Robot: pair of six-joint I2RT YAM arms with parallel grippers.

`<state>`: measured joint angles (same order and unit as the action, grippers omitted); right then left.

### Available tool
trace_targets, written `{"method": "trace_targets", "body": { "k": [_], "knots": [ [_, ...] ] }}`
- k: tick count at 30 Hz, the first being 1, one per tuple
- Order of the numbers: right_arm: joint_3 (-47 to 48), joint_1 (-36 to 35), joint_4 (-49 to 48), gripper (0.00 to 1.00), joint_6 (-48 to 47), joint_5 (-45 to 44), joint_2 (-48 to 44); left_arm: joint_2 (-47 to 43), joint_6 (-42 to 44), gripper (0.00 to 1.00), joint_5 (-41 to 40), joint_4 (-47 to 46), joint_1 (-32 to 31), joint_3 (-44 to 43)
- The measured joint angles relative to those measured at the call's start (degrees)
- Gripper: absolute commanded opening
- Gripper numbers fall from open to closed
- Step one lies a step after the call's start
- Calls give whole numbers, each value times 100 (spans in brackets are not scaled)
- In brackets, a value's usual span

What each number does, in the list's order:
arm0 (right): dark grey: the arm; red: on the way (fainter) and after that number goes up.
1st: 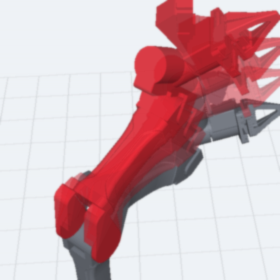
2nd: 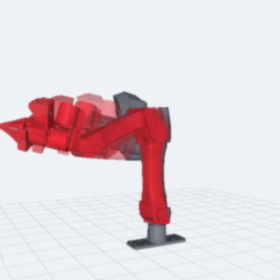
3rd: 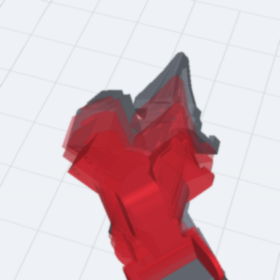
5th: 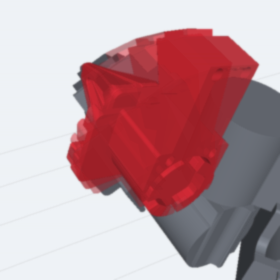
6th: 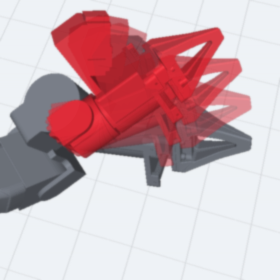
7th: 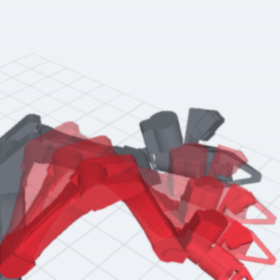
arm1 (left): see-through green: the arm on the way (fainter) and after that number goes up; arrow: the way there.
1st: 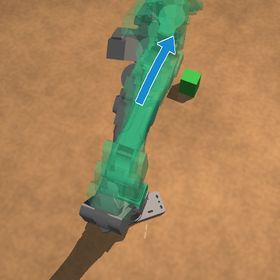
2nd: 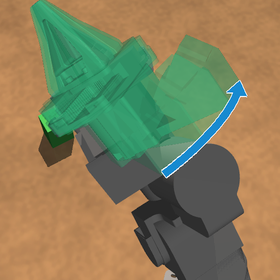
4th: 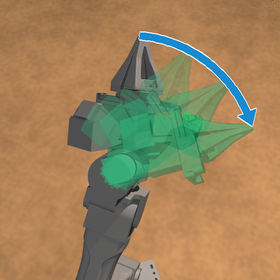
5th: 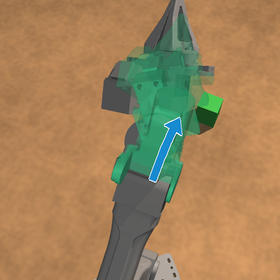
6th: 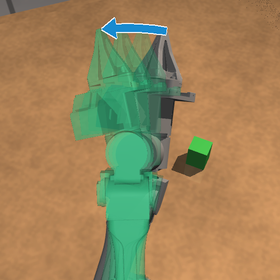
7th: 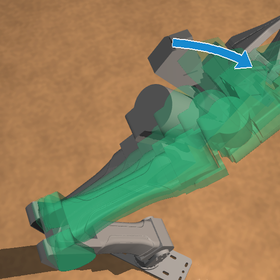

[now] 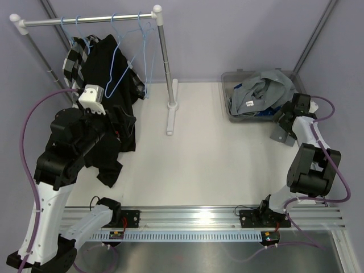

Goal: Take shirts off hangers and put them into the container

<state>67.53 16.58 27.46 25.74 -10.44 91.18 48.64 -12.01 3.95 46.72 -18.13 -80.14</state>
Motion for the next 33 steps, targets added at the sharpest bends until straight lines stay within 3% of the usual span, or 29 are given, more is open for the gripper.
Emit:
{"method": "trace_targets", "body": {
  "k": [8, 15, 22, 25, 26, 33],
  "knots": [
    [-197, -2, -592, 95, 2, -46, 483, -28, -11, 98, 11, -2, -4, 81],
    [-87, 0, -660, 84, 28, -138, 957, -17, -61, 98, 13, -2, -4, 83],
    [98, 0, -671, 62, 63, -310, 1036, -17, -138, 98, 15, -2, -9, 83],
    [186, -2, -686, 45, 37, -367, 1119, -17, -155, 98, 15, -2, -11, 83],
    [205, 0, -688, 31, 35, -374, 1156, -17, -155, 98, 15, -2, -11, 83],
    [245, 0, -730, 0, -70, -518, 1344, -24, -157, 98, 11, 0, -11, 92]
  ]
}}
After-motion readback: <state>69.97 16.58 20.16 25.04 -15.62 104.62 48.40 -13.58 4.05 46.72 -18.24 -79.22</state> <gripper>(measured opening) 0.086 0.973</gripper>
